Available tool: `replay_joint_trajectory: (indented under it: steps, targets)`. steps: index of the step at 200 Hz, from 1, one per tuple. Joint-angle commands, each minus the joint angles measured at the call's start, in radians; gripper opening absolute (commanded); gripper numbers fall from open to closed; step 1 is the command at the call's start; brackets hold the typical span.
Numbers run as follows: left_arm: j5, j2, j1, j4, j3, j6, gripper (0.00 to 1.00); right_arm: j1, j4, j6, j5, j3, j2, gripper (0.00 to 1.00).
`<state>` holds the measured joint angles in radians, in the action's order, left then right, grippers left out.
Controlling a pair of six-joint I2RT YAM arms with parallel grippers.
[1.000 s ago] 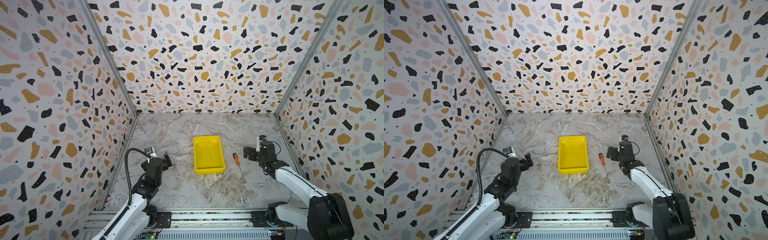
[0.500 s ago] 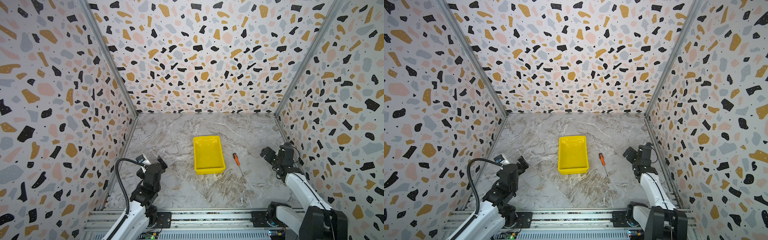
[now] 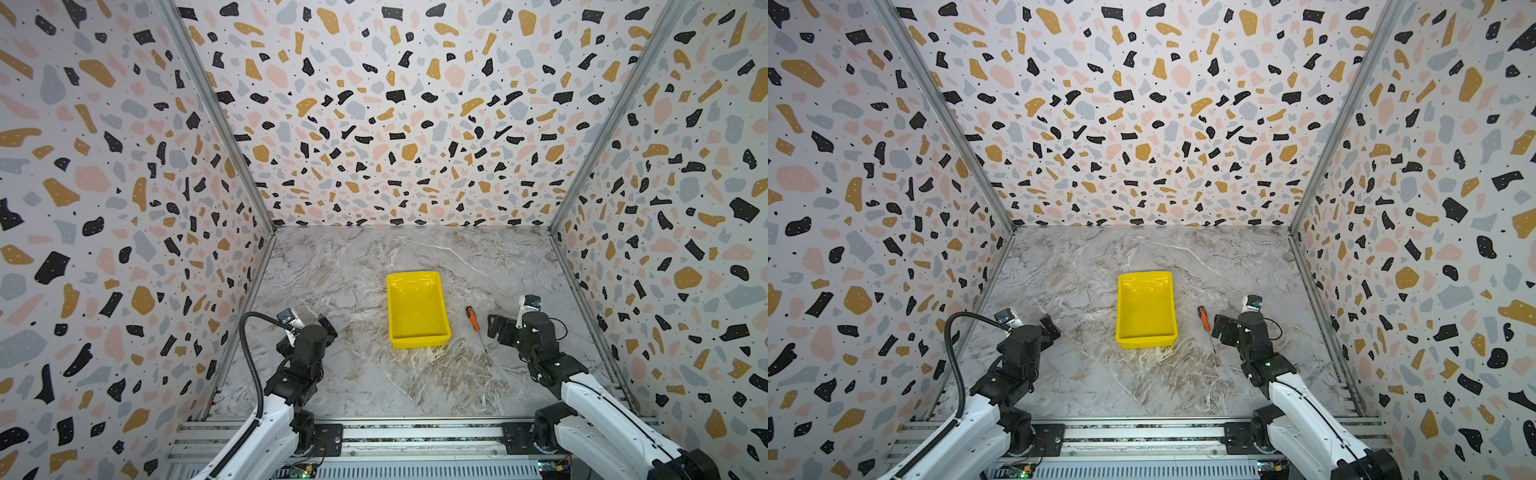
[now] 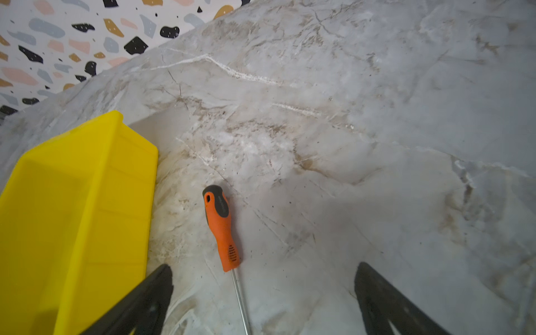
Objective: Put the screwdriver in the bin
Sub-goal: Pick up the screwdriver from the middle-right of the table.
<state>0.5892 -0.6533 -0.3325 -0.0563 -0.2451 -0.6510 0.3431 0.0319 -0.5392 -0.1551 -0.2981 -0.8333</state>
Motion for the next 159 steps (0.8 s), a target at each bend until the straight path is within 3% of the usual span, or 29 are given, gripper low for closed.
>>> replay_joint_trajectory:
  steps: [1,44,89,95,100,134,159]
  targets:
    - [0.003,0.01,-0.003,0.044,-0.006,0.0,1.0,0.044,0.048,0.025,-0.074,0.021,-0.035,0.99]
    - [-0.007,0.024,-0.003,0.049,0.003,-0.005,1.0,0.168,0.079,0.045,-0.165,0.016,-0.058,0.99]
    - [-0.288,0.036,-0.014,0.192,0.033,0.119,0.9,0.21,0.087,0.047,-0.215,0.007,-0.083,0.99]
    - [-0.315,0.04,-0.025,0.195,0.035,0.117,0.99,0.212,0.086,0.047,-0.22,0.005,-0.09,0.99]
    - [-0.327,0.04,-0.035,0.189,0.034,0.111,1.0,0.215,0.085,0.047,-0.223,0.002,-0.096,0.99]
    - [-0.216,0.031,-0.086,-0.014,-0.003,0.01,1.0,0.243,0.082,0.05,-0.25,-0.008,-0.116,0.99]
    - [-0.133,0.006,-0.086,-0.055,0.002,-0.011,1.0,0.261,0.088,0.054,-0.261,-0.014,-0.137,0.99]
